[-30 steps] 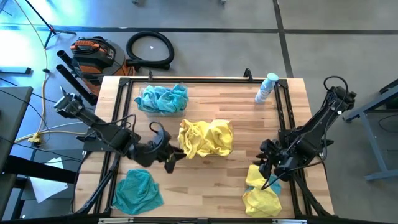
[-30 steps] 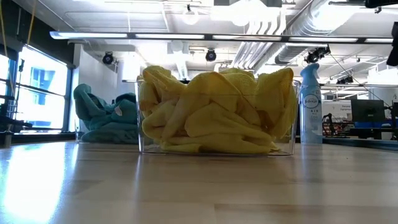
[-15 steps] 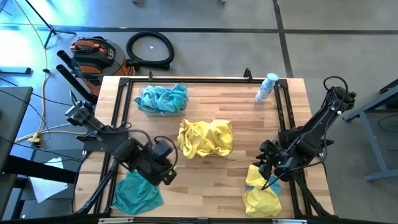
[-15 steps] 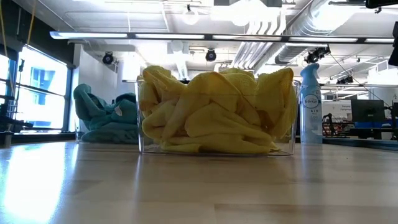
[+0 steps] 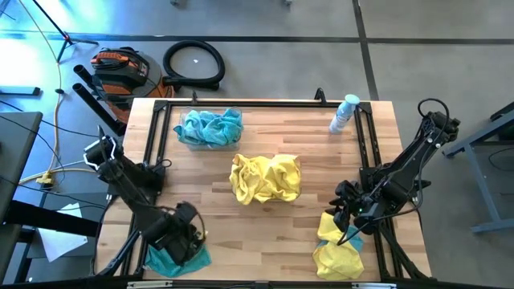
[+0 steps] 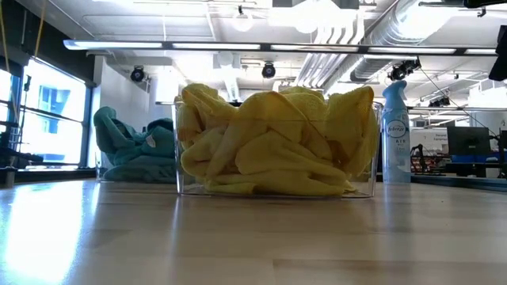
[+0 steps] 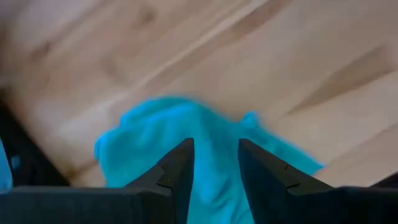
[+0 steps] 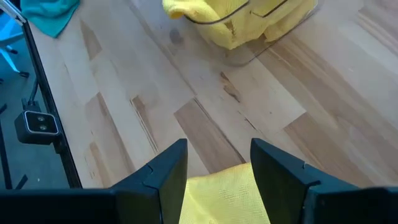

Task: Sort microfiber towel by color & place in baskets
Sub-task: Put the blue towel into the top transparent bin

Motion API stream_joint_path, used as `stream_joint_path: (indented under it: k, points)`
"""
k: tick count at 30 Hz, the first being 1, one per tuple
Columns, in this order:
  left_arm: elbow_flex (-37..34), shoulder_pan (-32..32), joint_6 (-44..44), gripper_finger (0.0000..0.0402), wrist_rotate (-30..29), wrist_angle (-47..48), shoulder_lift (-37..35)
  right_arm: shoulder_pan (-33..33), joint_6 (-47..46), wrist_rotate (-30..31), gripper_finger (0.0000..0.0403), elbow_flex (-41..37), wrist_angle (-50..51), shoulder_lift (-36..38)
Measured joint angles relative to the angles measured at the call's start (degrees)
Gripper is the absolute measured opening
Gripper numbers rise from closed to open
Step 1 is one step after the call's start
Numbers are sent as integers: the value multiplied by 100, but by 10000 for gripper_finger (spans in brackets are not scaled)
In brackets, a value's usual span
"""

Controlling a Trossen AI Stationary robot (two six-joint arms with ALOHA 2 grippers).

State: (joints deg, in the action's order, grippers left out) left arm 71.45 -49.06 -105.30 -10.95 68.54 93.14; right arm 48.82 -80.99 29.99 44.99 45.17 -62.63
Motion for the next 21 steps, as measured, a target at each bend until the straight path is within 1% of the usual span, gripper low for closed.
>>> stream_joint_path:
  k: [4, 7, 11, 13, 16, 18, 20, 21]
  points:
    - [-624, -268, -799, 127, 426, -625, -7, -2, 0, 188, 171, 0, 0, 0]
    - [-1142, -447, -1391, 129, 695, -1486, -5, -2, 0, 270, 171, 0, 0, 0]
    - [-1770, -667, -2027, 129, 849, -2683, 2, -2, 1, 275, 171, 0, 2, 0]
    - [-2032, -739, -2283, 129, 861, -3118, 26, -2, 0, 276, 171, 0, 2, 0]
    - [-2300, -731, -2303, 129, 1042, -3594, 147, -2, 45, 281, 171, 0, 4, 0]
    - [-2331, -678, -2315, 127, 1184, -3655, 292, -2, 46, 282, 171, 0, 33, 0]
    - [-2312, -613, -2314, 112, 1337, -3655, 395, -2, 46, 285, 171, 0, 56, 0]
    - [-2293, -578, -2316, 98, 1376, -3655, 413, -2, 46, 285, 171, 0, 55, 0]
